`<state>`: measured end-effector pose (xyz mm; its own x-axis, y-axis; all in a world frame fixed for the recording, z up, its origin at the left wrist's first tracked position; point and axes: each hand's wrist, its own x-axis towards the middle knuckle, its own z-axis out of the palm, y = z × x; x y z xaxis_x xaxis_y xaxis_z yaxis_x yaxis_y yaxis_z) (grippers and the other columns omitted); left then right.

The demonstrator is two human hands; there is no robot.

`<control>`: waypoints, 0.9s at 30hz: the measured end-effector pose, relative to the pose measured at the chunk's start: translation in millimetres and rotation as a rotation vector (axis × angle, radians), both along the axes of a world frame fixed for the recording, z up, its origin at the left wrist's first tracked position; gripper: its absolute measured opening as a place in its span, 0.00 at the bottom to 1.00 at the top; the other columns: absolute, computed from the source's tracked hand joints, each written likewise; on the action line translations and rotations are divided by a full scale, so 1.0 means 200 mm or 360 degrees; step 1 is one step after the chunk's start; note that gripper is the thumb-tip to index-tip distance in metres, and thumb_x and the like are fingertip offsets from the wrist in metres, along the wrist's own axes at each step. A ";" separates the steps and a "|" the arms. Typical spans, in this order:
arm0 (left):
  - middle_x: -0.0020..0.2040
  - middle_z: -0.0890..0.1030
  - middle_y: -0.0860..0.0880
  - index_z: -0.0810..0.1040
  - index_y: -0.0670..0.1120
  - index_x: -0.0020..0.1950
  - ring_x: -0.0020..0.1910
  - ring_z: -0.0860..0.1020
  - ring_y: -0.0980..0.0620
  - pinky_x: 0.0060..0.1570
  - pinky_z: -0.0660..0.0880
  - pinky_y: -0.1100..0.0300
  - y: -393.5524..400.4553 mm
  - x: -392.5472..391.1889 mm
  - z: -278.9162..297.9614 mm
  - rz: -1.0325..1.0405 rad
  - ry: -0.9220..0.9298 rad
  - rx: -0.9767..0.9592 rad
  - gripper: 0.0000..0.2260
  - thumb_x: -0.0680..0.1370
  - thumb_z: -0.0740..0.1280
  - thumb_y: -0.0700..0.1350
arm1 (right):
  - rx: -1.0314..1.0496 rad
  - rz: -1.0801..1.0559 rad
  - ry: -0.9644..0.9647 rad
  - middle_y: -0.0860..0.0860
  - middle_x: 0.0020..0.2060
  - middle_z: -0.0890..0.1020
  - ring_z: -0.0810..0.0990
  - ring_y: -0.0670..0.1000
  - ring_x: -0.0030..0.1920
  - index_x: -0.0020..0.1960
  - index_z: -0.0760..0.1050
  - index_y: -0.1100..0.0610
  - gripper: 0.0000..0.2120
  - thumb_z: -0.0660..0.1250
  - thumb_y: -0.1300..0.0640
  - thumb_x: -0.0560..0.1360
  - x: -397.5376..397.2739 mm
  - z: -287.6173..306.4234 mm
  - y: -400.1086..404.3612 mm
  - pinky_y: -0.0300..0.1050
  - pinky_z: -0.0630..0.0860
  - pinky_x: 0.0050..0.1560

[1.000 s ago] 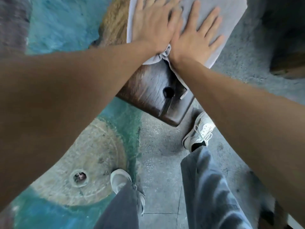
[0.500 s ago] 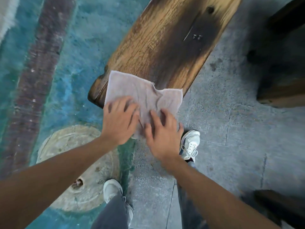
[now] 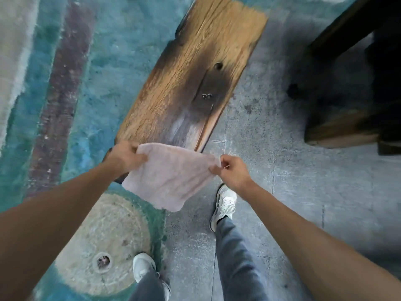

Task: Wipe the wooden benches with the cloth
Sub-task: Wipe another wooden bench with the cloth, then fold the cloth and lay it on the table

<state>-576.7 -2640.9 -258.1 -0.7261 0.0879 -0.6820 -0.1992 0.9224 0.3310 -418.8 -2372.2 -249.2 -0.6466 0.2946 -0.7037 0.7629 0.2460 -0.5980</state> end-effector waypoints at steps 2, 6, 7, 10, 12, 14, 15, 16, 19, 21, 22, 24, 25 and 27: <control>0.29 0.80 0.46 0.82 0.45 0.35 0.31 0.79 0.50 0.41 0.84 0.52 0.08 -0.11 0.20 0.0042 -0.0109 0.0202 0.08 0.73 0.75 0.37 | 0.0004 0.0029 0.0041 0.42 0.27 0.73 0.68 0.40 0.27 0.32 0.71 0.52 0.17 0.76 0.57 0.74 0.09 0.18 0.13 0.33 0.65 0.30; 0.31 0.85 0.49 0.88 0.52 0.39 0.27 0.80 0.55 0.30 0.78 0.67 0.34 -0.34 0.62 -0.0162 -0.0106 0.0318 0.10 0.72 0.77 0.36 | -0.0092 -0.0094 0.0186 0.44 0.28 0.74 0.69 0.41 0.28 0.31 0.73 0.54 0.17 0.76 0.58 0.74 0.26 0.51 0.42 0.34 0.64 0.32; 0.33 0.86 0.48 0.89 0.48 0.44 0.29 0.81 0.54 0.33 0.78 0.65 0.45 -0.39 0.73 -0.0204 -0.0110 0.0321 0.09 0.72 0.76 0.34 | -0.0104 -0.0138 0.0218 0.47 0.29 0.76 0.70 0.41 0.29 0.32 0.75 0.53 0.15 0.76 0.57 0.74 0.28 0.60 0.50 0.34 0.65 0.32; 0.33 0.85 0.46 0.87 0.40 0.50 0.33 0.79 0.54 0.39 0.79 0.62 0.75 -0.46 0.95 -0.0255 0.0009 0.0369 0.10 0.72 0.73 0.29 | -0.0036 -0.0219 0.0289 0.51 0.35 0.84 0.80 0.45 0.32 0.39 0.82 0.48 0.07 0.75 0.51 0.75 0.30 0.82 0.66 0.36 0.73 0.36; 0.34 0.82 0.43 0.86 0.39 0.49 0.36 0.76 0.51 0.38 0.75 0.62 0.99 -0.48 1.11 -0.0295 0.0112 0.0393 0.09 0.73 0.72 0.30 | 0.0045 -0.0214 0.0280 0.48 0.36 0.85 0.85 0.47 0.37 0.43 0.84 0.49 0.07 0.73 0.48 0.76 0.29 0.93 0.78 0.42 0.78 0.42; 0.31 0.80 0.46 0.86 0.41 0.48 0.33 0.74 0.53 0.34 0.72 0.66 1.26 -0.52 1.26 -0.0369 0.0172 0.0442 0.09 0.73 0.71 0.30 | 0.0188 -0.0160 0.0252 0.46 0.37 0.86 0.86 0.47 0.40 0.46 0.83 0.48 0.07 0.71 0.46 0.77 0.26 1.05 0.92 0.45 0.79 0.45; 0.29 0.81 0.50 0.86 0.42 0.47 0.31 0.74 0.57 0.33 0.71 0.68 1.40 -0.55 1.34 -0.0425 0.0190 0.0491 0.09 0.73 0.70 0.30 | 0.0256 -0.0161 0.0255 0.45 0.37 0.86 0.86 0.46 0.41 0.47 0.83 0.47 0.06 0.70 0.46 0.77 0.24 1.10 0.99 0.44 0.80 0.47; 0.30 0.82 0.50 0.85 0.43 0.46 0.33 0.75 0.58 0.35 0.72 0.68 1.51 -0.59 1.40 -0.0465 0.0216 0.0541 0.10 0.74 0.69 0.29 | 0.0294 -0.0188 0.0283 0.44 0.38 0.86 0.86 0.46 0.42 0.48 0.83 0.46 0.04 0.70 0.48 0.77 0.21 1.13 1.04 0.45 0.80 0.49; 0.40 0.83 0.39 0.85 0.43 0.43 0.42 0.79 0.45 0.50 0.76 0.53 1.91 -0.70 1.59 -0.0538 0.0285 0.0665 0.10 0.73 0.70 0.29 | 0.0346 -0.0393 0.0433 0.46 0.38 0.86 0.87 0.49 0.41 0.48 0.82 0.45 0.03 0.72 0.52 0.76 0.14 1.26 1.24 0.51 0.81 0.51; 0.36 0.84 0.46 0.85 0.42 0.44 0.43 0.80 0.45 0.52 0.77 0.51 2.17 -0.79 1.67 -0.0622 0.0375 0.0734 0.08 0.72 0.69 0.31 | 0.0358 -0.0526 0.0490 0.45 0.35 0.85 0.87 0.49 0.39 0.44 0.79 0.42 0.04 0.72 0.50 0.76 0.11 1.32 1.36 0.53 0.82 0.49; 0.32 0.83 0.53 0.85 0.44 0.44 0.41 0.79 0.47 0.50 0.76 0.55 2.29 -0.82 1.71 -0.0680 0.0433 0.0743 0.08 0.72 0.69 0.33 | 0.0336 -0.0594 0.0509 0.45 0.33 0.84 0.87 0.48 0.38 0.42 0.78 0.42 0.05 0.72 0.48 0.76 0.10 1.34 1.41 0.53 0.82 0.48; 0.32 0.83 0.54 0.86 0.46 0.44 0.41 0.78 0.52 0.45 0.73 0.61 2.53 -0.89 1.77 -0.0793 0.0544 0.0729 0.07 0.70 0.70 0.38 | 0.0262 -0.0718 0.0530 0.45 0.33 0.85 0.87 0.46 0.37 0.41 0.79 0.44 0.07 0.70 0.45 0.77 0.09 1.36 1.51 0.51 0.82 0.46; 0.35 0.83 0.50 0.86 0.48 0.43 0.41 0.78 0.54 0.44 0.72 0.63 2.62 -0.91 1.79 -0.0851 0.0567 0.0720 0.07 0.70 0.71 0.39 | 0.0235 -0.0775 0.0544 0.45 0.33 0.85 0.87 0.45 0.37 0.42 0.80 0.46 0.08 0.68 0.45 0.78 0.10 1.36 1.54 0.50 0.81 0.44; 0.38 0.84 0.48 0.86 0.49 0.42 0.40 0.78 0.56 0.41 0.72 0.65 2.85 -0.96 1.80 -0.1002 0.0539 0.0713 0.07 0.70 0.71 0.39 | 0.0235 -0.0929 0.0555 0.46 0.32 0.85 0.86 0.44 0.36 0.42 0.81 0.47 0.11 0.67 0.45 0.79 0.09 1.37 1.64 0.46 0.79 0.40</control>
<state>-768.6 -2070.1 101.7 -0.6097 0.7552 -0.2407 0.4842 0.5953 0.6413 -400.7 -2044.7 25.0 -0.5341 0.7396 -0.4095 0.5645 -0.0485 -0.8240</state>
